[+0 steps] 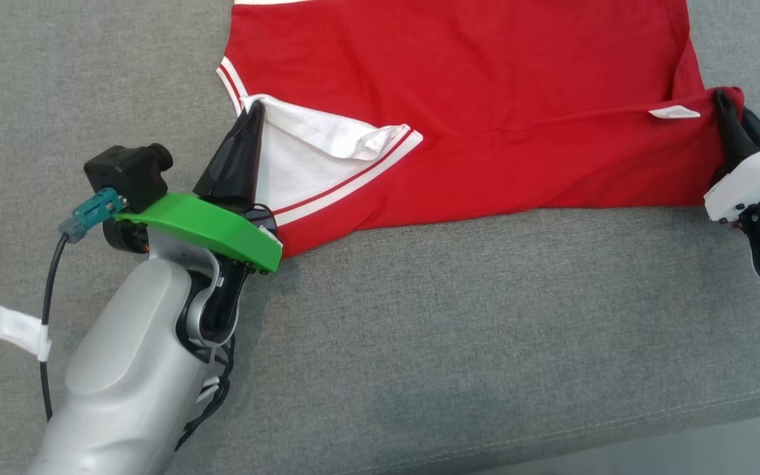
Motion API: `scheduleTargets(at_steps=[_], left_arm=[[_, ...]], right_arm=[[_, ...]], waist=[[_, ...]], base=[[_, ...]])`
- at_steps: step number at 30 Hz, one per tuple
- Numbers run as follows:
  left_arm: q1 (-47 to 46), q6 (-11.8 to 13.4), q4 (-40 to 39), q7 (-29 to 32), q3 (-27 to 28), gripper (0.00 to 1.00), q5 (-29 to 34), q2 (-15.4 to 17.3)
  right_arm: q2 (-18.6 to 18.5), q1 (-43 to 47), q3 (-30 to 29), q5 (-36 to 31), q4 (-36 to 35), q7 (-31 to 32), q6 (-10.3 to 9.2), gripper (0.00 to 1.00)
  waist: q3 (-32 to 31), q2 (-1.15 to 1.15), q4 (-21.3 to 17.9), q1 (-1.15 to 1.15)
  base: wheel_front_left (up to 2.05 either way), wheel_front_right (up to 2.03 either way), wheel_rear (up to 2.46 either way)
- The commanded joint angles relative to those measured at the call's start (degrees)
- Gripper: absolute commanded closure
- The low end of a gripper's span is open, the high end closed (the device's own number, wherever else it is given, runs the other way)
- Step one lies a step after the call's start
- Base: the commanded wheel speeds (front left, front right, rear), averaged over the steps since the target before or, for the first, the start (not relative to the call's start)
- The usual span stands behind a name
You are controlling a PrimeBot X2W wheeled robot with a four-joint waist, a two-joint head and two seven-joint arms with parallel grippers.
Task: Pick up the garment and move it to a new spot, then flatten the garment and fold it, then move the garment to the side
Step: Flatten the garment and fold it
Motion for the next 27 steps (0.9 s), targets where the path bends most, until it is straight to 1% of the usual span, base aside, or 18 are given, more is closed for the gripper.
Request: scheduleTargets(at_steps=[1,2,3,4,8,14,17,19,25,27], left_arm=[[-1.3,-0.4,0.9,-0.6,-0.3,1.00,0.8,-0.1],[-2.0,-0.6,2.1,-1.0,-0.6,0.76,1.4,-0.4],[-2.4,-0.8,3.3,-1.2,-0.7,0.55,1.7,-0.7],[-2.8,-1.3,4.4,-1.6,-0.6,0.00,1.6,-1.1],[-3.0,-2.1,7.8,-3.1,0.0,0.00,2.1,-1.9],[1.7,-0.4,7.2,-3.4,1.7,0.00,0.0,-2.1],[5.4,1.2,5.9,-2.0,1.8,0.00,-1.5,-2.0],[7.8,2.9,5.2,-0.4,1.5,0.00,-2.2,-1.7],[13.3,7.7,2.2,4.1,1.0,0.00,-3.6,-1.2],[14.2,8.8,1.8,5.9,0.6,0.00,-4.4,-1.1]], right_arm=[[-0.1,-0.8,0.2,-0.2,0.5,-0.9,-0.08,0.00],[0.0,-1.1,0.6,0.1,1.1,-1.5,-0.08,0.00],[0.2,-1.3,1.0,0.4,1.5,-2.1,-0.08,0.00],[0.1,-1.4,1.5,0.6,1.9,-2.6,-0.08,0.00],[-1.8,0.9,3.6,1.7,1.3,-5.1,-0.08,0.00],[-4.6,6.7,2.4,2.7,-1.8,-6.9,-0.08,0.00],[-4.8,10.6,1.3,2.1,-3.5,-7.2,-0.08,0.00],[-4.4,13.0,0.5,1.9,-4.8,-7.1,-0.08,0.00],[-2.4,18.5,-2.7,0.7,-8.1,-7.1,-0.08,0.00],[-1.7,19.7,-3.5,1.1,-8.8,-7.2,-0.08,0.00]], waist=[[1.1,0.00,0.1,0.00],[1.2,0.00,0.1,0.00],[1.2,0.00,0.1,0.00],[1.1,0.00,0.0,0.00],[-0.9,0.00,-0.4,0.00],[-4.3,0.00,-1.2,0.00],[-5.9,0.00,-1.5,0.00],[-7.0,0.00,-1.8,0.00],[-8.2,0.00,-2.2,0.00],[-8.4,0.00,-2.2,0.00]], base=[[0.00,0.00,0.00],[0.00,0.00,0.00],[0.00,0.00,0.00],[0.00,0.00,0.00],[0.00,0.00,0.00],[0.00,0.00,0.00],[0.00,0.00,0.00],[0.00,0.00,0.00],[0.00,0.00,0.00],[0.00,0.00,0.00]])
